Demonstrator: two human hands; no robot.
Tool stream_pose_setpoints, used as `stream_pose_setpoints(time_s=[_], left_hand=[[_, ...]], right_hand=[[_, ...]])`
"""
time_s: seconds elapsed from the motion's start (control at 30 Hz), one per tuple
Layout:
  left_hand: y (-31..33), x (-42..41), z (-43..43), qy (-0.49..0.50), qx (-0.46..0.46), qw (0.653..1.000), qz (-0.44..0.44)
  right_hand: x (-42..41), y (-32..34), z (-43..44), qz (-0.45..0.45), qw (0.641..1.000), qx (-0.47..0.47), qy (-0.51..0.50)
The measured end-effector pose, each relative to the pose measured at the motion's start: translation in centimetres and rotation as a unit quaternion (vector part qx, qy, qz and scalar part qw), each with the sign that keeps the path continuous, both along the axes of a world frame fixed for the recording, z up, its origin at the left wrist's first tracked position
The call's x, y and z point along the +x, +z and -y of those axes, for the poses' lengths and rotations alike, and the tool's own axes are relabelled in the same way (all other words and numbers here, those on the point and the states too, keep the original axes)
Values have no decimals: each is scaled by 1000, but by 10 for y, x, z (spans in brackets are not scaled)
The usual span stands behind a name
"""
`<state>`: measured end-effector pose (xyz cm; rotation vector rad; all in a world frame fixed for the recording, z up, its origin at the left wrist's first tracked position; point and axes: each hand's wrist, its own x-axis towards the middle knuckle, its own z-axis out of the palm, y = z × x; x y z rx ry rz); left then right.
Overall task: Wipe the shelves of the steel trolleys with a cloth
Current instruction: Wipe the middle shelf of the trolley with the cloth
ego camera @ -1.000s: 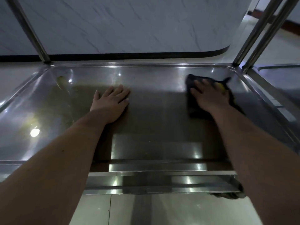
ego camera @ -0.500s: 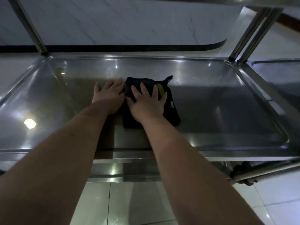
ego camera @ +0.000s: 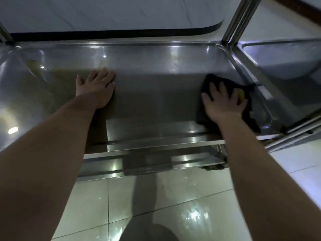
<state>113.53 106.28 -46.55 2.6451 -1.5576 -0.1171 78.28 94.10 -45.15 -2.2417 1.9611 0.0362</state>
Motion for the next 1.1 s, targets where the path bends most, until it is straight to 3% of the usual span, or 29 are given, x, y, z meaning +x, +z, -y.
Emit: stream_pose_setpoints(time_s=[0.17, 0.33, 0.4, 0.57, 0.7, 0.83, 0.97, 1.1], left_hand=[[0, -3, -3, 7, 4, 1000, 6], [1, -2, -13, -8, -7, 1000, 3], [2, -2, -15, -11, -11, 1000, -2], [2, -6, -15, -11, -7, 1000, -11], [2, -14, -16, -6, -13, 1000, -8], [2, -13, -18, 0, -15, 1000, -8], [4, -13, -20, 6, -37, 999, -32], [22, -7, -38, 24, -162, 979, -122]], right_hand=[[133, -8, -102, 10, 977, -3, 213], [119, -9, -111, 49, 955, -7, 292], [80, -8, -82, 34, 969, -22, 245], [-41, 0, -3, 12, 1000, 6, 11], [-26, 2, -9, 25, 996, 13, -88], [84, -4, -77, 21, 998, -6, 61], [169, -12, -155, 8, 971, 5, 240], [171, -11, -157, 24, 966, 20, 258]])
